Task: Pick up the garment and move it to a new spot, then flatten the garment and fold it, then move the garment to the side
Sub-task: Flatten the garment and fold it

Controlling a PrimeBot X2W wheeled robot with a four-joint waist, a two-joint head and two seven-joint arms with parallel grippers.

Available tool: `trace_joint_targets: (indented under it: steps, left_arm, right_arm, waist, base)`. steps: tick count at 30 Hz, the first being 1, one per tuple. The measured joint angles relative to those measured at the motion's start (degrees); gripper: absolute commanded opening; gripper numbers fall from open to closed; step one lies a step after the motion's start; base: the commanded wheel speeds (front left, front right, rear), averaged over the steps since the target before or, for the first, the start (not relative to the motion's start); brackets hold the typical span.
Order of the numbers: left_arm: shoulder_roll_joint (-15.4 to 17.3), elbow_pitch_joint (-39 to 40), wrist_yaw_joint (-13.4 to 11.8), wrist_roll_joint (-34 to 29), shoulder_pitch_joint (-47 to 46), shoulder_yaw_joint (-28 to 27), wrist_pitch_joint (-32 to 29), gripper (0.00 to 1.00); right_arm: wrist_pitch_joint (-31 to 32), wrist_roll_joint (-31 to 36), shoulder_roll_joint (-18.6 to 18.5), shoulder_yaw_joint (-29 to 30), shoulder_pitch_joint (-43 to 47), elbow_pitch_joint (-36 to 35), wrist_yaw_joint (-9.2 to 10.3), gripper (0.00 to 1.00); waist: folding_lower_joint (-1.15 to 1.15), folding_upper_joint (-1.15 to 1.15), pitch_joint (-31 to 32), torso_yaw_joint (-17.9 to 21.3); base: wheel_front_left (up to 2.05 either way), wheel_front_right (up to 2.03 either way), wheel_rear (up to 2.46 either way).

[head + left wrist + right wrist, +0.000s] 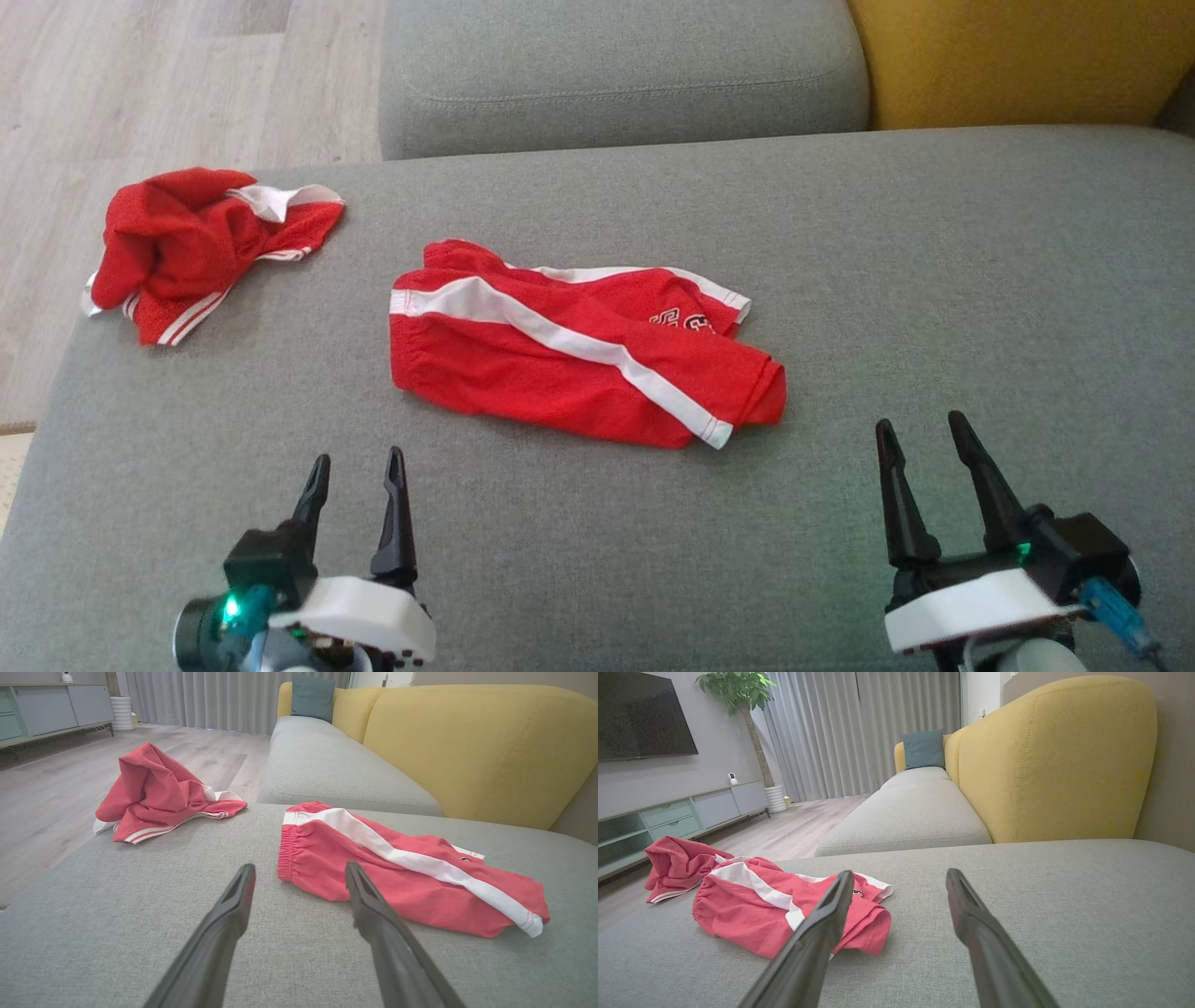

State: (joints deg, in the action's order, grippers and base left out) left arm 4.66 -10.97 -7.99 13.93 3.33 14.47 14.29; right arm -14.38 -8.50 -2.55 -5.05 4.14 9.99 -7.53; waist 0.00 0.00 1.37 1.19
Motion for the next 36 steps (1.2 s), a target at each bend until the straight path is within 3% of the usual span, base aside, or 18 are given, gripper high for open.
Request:
trace_joint_targets:
  steps: [11, 18, 36]
  left_arm:
    - [-0.6, -0.4, 1.0, -0.8, 0.0, -0.3, 0.0, 1.00]
    - [-1.2, -0.2, 1.5, -0.8, 0.0, 0.8, 0.0, 1.00]
    - [-1.4, 0.7, 1.5, -1.2, -3.7, 1.4, 0.0, 1.00]
  right_arm:
    - [0.0, 0.2, 0.0, -1.1, 0.0, 0.8, 0.00, 1.00]
    - [0.0, 1.0, 0.0, -6.1, -1.3, 7.5, 0.00, 1.00]
    - [0.0, 1.6, -0.1, -8.6, -13.5, 19.4, 0.00, 1.00]
  waist:
    - [0.00, 0.00, -0.6, -0.9]
    - [0.00, 0.00, -2.7, -2.8]
    - [0.01, 0.00, -11.8, -10.2]
  base:
    - [0.00, 0.00, 0.00]
    - [0.00, 0.00, 0.00]
    - [0.00, 0.00, 0.00]
